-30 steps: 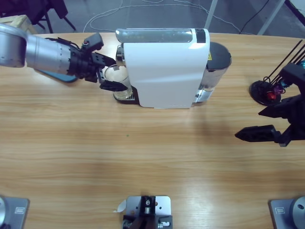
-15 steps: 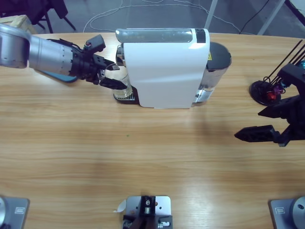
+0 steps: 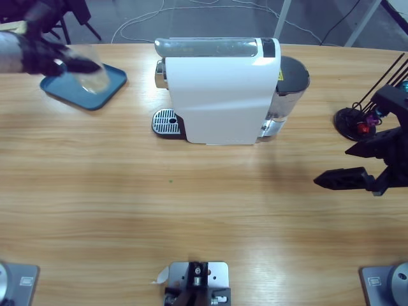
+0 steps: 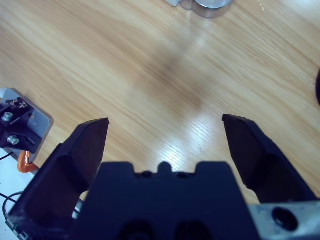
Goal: Pour coffee
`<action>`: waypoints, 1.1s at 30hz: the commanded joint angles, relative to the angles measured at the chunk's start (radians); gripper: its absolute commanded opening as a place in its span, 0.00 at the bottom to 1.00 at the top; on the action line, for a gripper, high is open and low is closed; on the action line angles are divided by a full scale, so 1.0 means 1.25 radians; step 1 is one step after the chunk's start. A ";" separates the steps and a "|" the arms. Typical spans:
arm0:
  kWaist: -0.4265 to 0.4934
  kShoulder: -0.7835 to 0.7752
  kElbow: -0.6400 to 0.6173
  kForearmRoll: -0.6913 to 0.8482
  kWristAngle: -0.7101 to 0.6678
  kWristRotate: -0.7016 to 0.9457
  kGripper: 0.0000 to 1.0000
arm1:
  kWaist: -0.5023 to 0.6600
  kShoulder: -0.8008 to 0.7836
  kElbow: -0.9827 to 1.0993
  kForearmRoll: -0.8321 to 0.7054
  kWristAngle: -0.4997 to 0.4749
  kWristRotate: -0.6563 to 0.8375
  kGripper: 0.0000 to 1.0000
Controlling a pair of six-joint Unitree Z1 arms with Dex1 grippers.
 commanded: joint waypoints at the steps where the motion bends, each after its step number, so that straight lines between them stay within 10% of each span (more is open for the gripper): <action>1: 0.080 0.147 0.008 -0.190 0.128 -0.143 0.00 | -0.013 0.008 0.008 -0.002 -0.001 0.001 1.00; 21: 0.083 0.288 -0.084 -0.165 0.075 -0.147 0.00 | -0.039 0.043 0.023 -0.034 0.013 -0.008 1.00; 23: 0.083 0.289 -0.087 -0.153 0.075 -0.146 0.69 | -0.039 0.039 0.023 -0.034 0.016 -0.007 1.00; 24: 0.083 0.289 -0.086 -0.152 0.075 -0.145 0.85 | -0.039 0.038 0.022 -0.034 0.016 -0.007 1.00; 33: 0.083 0.262 -0.048 -0.152 0.074 -0.143 0.97 | -0.039 0.015 0.019 -0.023 0.016 0.000 1.00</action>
